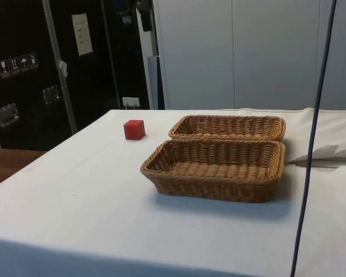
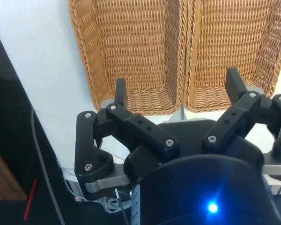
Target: Pick up the red cube and place it into the right basket.
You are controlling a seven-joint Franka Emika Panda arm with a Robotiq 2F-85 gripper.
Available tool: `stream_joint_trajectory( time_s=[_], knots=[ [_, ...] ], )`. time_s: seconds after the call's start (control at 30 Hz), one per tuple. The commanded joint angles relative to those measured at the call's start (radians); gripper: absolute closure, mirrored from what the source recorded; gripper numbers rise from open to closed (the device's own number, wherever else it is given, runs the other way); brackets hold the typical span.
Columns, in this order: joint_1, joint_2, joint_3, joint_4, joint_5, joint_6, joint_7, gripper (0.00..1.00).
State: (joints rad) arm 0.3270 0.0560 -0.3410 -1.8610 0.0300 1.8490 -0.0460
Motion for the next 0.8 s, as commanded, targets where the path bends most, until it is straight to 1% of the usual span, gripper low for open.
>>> stream_joint_trajectory(
  time_s=[0.0,0.2,0.23,0.27,0.3,0.33,0.43,0.53,0.57,0.6,0.77],
  knots=[
    [-0.005,0.011,-0.004,0.003,0.006,0.01,-0.012,0.0],
    [-0.011,0.039,-0.031,0.013,0.01,0.034,-0.045,0.0],
    [-0.012,0.048,-0.041,0.017,0.011,0.041,-0.056,0.0],
    [-0.007,0.04,-0.038,0.011,0.002,0.039,-0.045,0.0],
    [-0.012,0.048,-0.041,0.017,0.011,0.041,-0.056,0.0],
    [-0.013,0.057,-0.05,0.02,0.012,0.05,-0.066,0.0],
    [-0.013,0.07,-0.062,0.021,0.012,0.068,-0.079,0.0],
    [-0.014,0.087,-0.075,0.018,0.01,0.101,-0.097,0.0],
    [-0.01,0.083,-0.075,0.019,0.004,0.088,-0.089,0.0],
    [-0.014,0.09,-0.078,0.016,0.01,0.111,-0.102,0.0],
    [-0.013,0.103,-0.093,0.001,0.005,0.166,-0.128,0.0]
  ],
)
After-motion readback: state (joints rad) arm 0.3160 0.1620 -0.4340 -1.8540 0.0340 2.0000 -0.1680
